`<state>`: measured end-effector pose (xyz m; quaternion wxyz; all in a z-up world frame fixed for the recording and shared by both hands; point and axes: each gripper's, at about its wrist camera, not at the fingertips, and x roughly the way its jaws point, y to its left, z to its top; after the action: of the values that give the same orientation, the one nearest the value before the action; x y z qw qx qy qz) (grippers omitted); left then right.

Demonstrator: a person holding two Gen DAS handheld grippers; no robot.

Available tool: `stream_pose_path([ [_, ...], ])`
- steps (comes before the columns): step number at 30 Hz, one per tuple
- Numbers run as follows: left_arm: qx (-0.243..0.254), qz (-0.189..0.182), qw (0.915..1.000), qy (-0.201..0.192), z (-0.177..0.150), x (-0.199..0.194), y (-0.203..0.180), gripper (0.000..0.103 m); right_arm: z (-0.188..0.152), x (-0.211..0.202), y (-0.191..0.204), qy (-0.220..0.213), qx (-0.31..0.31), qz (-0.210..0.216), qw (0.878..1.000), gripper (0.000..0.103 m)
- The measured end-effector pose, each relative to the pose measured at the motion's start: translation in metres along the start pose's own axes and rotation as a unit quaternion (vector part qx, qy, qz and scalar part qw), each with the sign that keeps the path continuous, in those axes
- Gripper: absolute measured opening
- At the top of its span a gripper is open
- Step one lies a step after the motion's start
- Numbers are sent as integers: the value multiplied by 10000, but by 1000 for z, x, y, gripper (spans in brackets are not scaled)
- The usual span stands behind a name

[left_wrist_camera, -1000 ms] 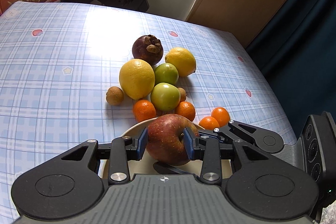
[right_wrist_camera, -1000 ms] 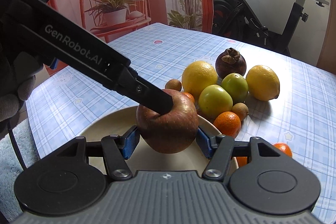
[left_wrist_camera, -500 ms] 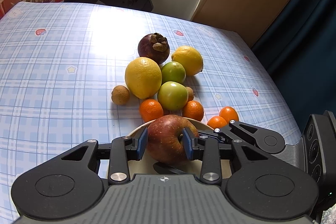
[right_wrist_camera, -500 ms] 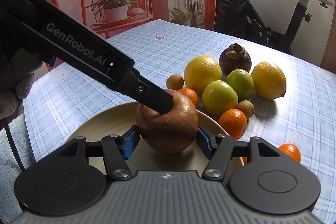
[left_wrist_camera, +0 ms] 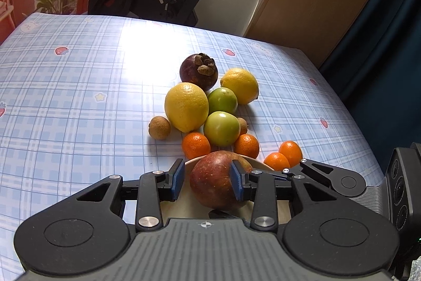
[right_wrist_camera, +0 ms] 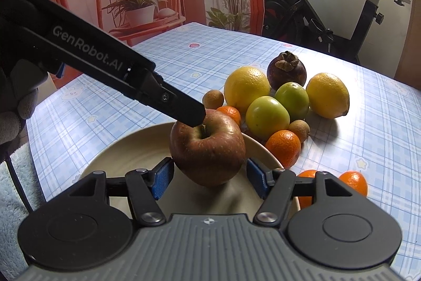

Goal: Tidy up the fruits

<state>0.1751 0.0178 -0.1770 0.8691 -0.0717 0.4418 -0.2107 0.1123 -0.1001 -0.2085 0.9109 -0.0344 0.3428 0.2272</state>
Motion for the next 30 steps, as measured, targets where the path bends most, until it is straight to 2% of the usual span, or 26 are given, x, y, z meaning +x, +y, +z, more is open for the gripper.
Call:
stream_pose_path([
  [8, -102, 271, 9990, -352, 10, -23, 9, 39, 3, -23, -7, -199, 109, -51, 9997, 64],
  [12, -266, 399, 9967, -650, 16, -33, 18, 39, 4, -38, -22, -336, 286, -78, 9990, 64],
  [18, -353, 732, 9927, -892, 26, -36, 32, 39, 13, -53, -49, -480, 501, -295, 9972, 60],
  [24, -329, 951, 9900, -990, 34, -27, 39, 35, 24, -43, -74, -354, 388, -490, 9974, 47],
  [26, -263, 1025, 9896, -980, 35, -22, 40, 35, 27, -35, -80, -296, 356, -514, 9976, 34],
  [30, -210, 1136, 9885, -979, 38, -12, 41, 31, 32, -18, -93, -176, 400, -509, 9977, 23],
])
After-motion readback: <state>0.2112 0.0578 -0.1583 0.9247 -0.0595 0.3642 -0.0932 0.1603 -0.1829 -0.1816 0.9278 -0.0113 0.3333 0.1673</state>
